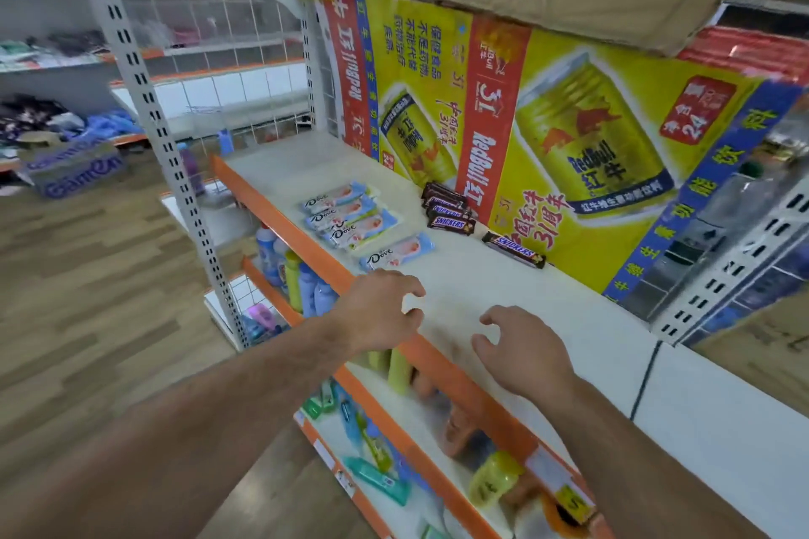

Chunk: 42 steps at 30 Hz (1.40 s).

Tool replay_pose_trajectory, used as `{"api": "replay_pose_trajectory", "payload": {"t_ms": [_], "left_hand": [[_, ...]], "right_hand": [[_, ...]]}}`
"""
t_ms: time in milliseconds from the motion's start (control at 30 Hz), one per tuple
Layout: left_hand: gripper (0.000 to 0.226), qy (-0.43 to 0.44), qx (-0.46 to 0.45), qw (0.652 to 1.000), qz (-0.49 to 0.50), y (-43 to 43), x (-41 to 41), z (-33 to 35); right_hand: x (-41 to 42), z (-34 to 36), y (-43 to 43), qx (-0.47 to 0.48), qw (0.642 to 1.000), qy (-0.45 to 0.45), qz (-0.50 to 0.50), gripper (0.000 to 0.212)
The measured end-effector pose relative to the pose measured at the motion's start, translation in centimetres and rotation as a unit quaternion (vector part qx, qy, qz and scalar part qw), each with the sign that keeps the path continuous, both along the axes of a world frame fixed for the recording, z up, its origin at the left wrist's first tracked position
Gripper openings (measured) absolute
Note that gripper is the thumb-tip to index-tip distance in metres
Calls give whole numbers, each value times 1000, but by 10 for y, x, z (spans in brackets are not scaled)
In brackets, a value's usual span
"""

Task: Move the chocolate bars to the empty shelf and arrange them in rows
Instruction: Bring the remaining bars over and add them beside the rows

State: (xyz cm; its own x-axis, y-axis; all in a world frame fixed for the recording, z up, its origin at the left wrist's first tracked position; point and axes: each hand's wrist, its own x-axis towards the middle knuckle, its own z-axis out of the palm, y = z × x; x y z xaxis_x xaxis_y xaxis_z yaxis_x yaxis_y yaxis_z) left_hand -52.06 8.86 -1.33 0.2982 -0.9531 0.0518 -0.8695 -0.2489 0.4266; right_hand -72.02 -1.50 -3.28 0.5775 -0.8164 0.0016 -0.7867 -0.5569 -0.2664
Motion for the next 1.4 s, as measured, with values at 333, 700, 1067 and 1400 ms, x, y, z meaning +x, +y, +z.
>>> {"api": "replay_pose_trajectory", "payload": {"t_ms": [333,700,1067,1400], "left_hand": [[38,-36,12,999,3,-98,40,6],[60,-113,48,990,-64,-203,67,-21],[21,-93,23,977,-191,-249,84,-33],[8,59,22,960,-273,-250,60,-24]], "right_hand": [[35,-9,-98,19,998,17,-56,56],[48,0,-154,127,981,134,-65,133],[52,-1,-128,78,987,102,-99,51],[25,0,-69,113,945,52,-304,44]]}}
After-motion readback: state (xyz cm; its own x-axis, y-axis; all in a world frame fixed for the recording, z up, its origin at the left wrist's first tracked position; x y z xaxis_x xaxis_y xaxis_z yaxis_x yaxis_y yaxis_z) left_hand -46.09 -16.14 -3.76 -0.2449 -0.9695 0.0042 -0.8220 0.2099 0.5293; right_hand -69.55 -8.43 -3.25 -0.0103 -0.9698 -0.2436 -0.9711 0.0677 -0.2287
